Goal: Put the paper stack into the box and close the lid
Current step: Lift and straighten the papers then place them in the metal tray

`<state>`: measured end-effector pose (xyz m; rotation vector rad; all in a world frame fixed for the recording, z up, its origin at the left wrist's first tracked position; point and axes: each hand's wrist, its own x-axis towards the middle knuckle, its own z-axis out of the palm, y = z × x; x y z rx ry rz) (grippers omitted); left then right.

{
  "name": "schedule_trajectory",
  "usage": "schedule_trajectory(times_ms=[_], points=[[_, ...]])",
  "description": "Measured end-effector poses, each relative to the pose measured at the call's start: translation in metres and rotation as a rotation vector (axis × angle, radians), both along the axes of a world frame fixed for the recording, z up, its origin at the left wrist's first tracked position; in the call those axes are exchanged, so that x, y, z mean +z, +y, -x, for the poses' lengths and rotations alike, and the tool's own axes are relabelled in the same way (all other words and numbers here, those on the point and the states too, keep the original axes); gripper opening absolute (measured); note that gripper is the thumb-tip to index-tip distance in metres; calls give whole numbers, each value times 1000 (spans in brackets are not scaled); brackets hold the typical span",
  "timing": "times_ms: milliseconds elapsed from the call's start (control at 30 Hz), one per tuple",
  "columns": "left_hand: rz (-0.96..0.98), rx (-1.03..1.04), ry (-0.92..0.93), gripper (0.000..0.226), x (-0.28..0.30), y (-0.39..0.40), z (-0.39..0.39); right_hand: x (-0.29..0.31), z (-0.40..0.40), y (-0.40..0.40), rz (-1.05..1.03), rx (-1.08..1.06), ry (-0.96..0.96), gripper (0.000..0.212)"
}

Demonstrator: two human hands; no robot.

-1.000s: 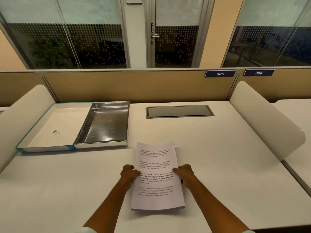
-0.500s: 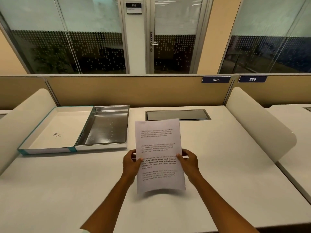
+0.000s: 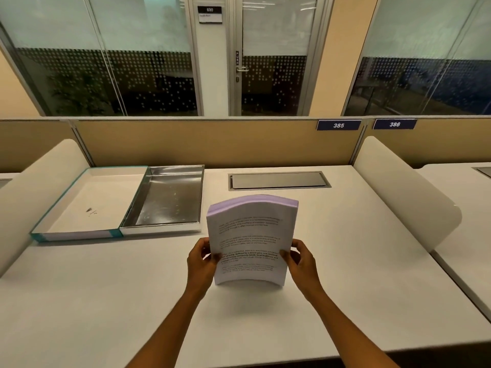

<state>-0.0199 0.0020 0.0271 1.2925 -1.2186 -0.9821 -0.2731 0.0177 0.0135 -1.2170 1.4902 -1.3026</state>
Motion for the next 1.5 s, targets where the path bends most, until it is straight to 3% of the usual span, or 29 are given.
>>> schedule_trajectory(times_ms=[500, 933, 1500], points=[[24, -145, 55, 33, 30, -10, -10, 25, -9, -6, 60, 58, 28, 33], [-29, -195, -134, 34, 12, -3, -20, -6, -2, 1, -39, 76, 154, 34], [-90, -28, -232, 31, 15, -13, -13, 4, 21, -9, -80, 117, 260, 22]])
